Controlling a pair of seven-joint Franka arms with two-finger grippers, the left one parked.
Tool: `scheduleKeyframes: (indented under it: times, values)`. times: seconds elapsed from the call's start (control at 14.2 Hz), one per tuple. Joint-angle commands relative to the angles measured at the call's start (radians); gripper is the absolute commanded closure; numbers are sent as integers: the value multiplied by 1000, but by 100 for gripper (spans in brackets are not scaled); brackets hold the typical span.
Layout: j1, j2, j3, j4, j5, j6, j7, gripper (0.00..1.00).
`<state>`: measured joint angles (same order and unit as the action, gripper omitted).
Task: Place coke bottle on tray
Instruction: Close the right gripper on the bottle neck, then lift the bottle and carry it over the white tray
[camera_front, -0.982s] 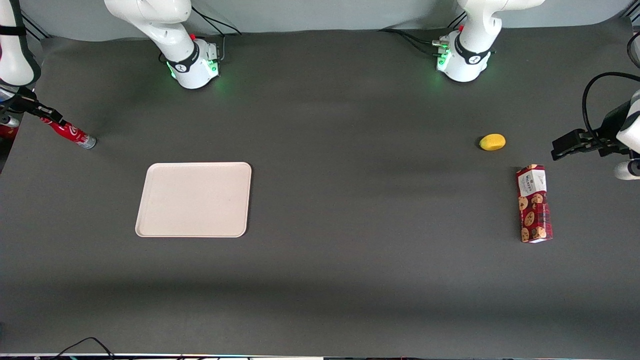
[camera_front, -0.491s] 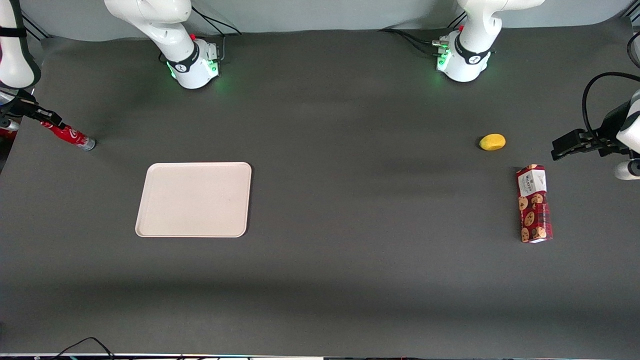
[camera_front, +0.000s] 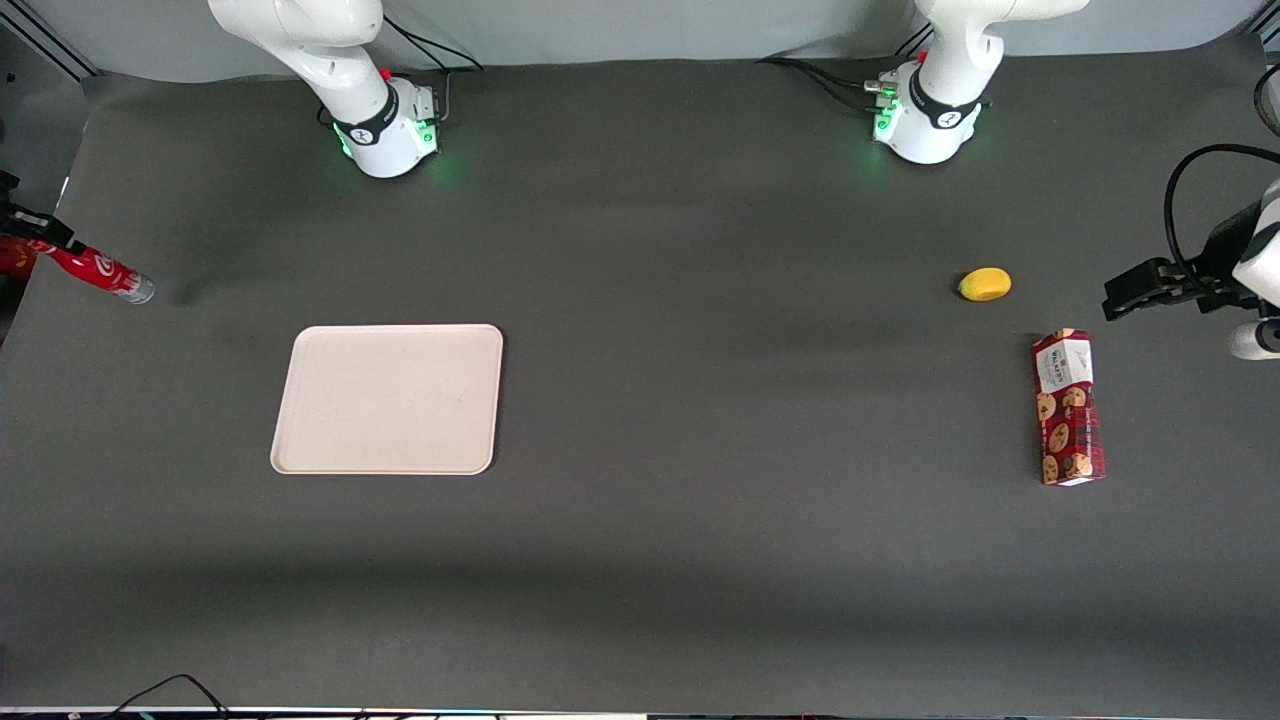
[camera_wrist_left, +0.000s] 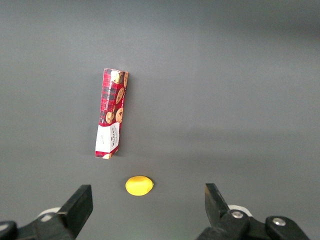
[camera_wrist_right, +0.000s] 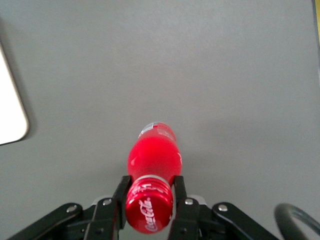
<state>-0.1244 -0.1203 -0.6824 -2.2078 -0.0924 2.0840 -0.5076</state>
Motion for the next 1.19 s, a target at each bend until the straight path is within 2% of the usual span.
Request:
scheduleKeyframes:
  times: [0.0,0.21,0.49,0.77,0.84,0.91,1.12]
  values:
    - [0,-45,55,153,11,-175,30,100]
    - [0,-51,122,247,11,-275,56,100]
    - [0,-59,302,247,11,-282,147,100]
    - [0,-30,525,250,13,-263,395,100]
    - [0,6,593,273,52,-253,458,100]
    - [0,31,616,286,87,-252,483,100]
    - [0,102,653,290,112,-194,489,100]
